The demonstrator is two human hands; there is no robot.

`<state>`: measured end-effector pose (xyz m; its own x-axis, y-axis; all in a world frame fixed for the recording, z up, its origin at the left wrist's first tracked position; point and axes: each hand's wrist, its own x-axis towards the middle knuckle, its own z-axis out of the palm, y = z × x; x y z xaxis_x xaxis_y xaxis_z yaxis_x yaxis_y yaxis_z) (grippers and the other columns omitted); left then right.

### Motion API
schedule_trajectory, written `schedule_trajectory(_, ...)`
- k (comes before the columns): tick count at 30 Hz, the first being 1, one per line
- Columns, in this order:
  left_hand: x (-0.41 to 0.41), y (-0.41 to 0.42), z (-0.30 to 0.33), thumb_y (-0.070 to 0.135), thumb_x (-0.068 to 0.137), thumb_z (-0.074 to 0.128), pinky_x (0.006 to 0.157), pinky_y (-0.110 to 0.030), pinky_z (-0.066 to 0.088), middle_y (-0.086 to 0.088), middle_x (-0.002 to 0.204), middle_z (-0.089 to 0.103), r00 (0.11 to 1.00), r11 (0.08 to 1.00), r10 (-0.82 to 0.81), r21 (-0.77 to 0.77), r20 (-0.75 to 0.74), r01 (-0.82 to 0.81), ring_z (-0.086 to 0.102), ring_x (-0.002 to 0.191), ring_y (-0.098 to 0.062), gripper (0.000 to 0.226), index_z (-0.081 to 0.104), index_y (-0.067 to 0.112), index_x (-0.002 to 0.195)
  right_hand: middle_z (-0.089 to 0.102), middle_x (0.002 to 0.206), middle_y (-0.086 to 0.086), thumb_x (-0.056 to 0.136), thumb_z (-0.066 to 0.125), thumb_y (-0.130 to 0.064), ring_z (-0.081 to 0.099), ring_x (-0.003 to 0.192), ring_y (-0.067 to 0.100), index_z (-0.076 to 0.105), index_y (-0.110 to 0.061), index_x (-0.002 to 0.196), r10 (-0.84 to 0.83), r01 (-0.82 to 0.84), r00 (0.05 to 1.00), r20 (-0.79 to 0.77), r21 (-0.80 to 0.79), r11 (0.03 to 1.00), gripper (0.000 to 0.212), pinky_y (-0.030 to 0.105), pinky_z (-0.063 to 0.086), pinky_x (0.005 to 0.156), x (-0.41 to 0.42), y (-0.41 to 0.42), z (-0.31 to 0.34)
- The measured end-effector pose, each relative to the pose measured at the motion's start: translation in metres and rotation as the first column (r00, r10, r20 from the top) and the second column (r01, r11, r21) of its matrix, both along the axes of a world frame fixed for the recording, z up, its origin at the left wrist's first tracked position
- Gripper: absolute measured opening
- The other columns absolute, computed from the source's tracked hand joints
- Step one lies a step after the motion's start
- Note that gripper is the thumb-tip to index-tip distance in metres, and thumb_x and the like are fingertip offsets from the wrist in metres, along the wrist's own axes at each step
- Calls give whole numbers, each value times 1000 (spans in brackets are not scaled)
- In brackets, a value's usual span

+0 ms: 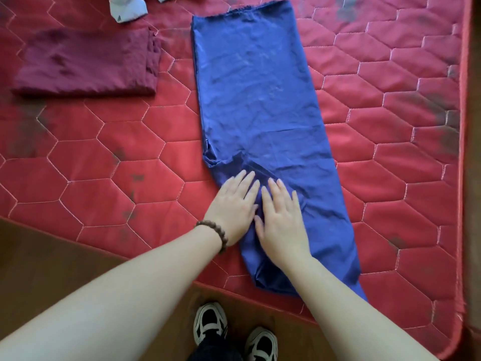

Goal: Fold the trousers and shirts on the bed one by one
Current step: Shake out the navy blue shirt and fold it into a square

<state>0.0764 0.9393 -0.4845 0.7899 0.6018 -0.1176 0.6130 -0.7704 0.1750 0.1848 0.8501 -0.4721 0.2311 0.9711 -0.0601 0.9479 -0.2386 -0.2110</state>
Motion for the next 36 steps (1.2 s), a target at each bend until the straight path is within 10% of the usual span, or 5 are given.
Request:
schedule_trajectory(3,-12,-7,-14,44,101,24,119,-41,-5,-9,160,-6,990,998,68,-2,-125,-69,-6,147,-28,61,3,19,153,10,159,16,97,36,-52,6,148,30,22,-9,151,9,-3,999,32,-171,985,71,56,9,118,-7,-20,-17)
schedule_trajectory(12,-18,-12,-10,66,90,10,118,-50,-2,-15,160,-3,981,989,144,39,-133,-140,-11,147,-31,69,7,35,151,9,160,12,81,25,-82,2,148,30,24,-15,151,71,-58,996,51,-224,973,97,62,12,114,-17,-55,-20)
schedule_trajectory(23,-7,1,-17,74,80,2,117,-50,-7,-11,156,-25,931,971,226,-16,-286,-241,-26,143,-31,77,-18,41,146,-24,158,4,83,-4,-77,-26,144,25,-18,-35,148,29,8,994,106,-341,940,79,57,-8,115,51,-44,-22)
schedule_trajectory(30,3,23,27,58,94,27,117,-50,-3,-1,161,1,935,965,227,-66,-273,-254,-7,148,-19,66,5,35,152,3,162,7,93,19,-65,0,148,23,8,-34,153,-1,-15,999,-45,-361,932,68,50,0,119,63,-7,20)
schedule_trajectory(36,12,101,30,49,99,24,118,-45,0,-3,161,-8,938,965,250,-13,-241,-261,-10,148,-21,66,-2,22,153,-15,160,-2,99,25,-54,-16,147,19,3,-35,152,86,-93,996,-35,-328,940,61,48,-4,119,94,82,18)
